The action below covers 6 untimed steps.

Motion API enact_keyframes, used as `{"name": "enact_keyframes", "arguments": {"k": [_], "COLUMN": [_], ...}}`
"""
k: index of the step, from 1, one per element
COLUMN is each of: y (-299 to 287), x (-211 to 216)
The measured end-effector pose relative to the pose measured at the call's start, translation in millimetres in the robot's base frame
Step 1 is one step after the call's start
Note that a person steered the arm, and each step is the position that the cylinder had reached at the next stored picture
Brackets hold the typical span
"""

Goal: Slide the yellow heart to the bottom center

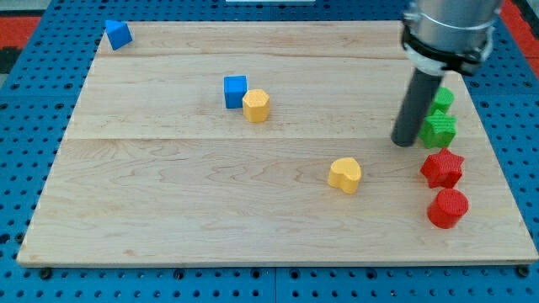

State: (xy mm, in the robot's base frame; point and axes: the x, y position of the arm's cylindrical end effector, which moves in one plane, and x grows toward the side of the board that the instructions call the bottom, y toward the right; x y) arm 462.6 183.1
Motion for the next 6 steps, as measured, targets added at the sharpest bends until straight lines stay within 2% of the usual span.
{"name": "enact_keyframes", "arguments": {"k": [2,3,4,6], "y": [-82.7,-164.3,-184.0,-182.1], "x": [40.3,45.1,45.1,44.5]}}
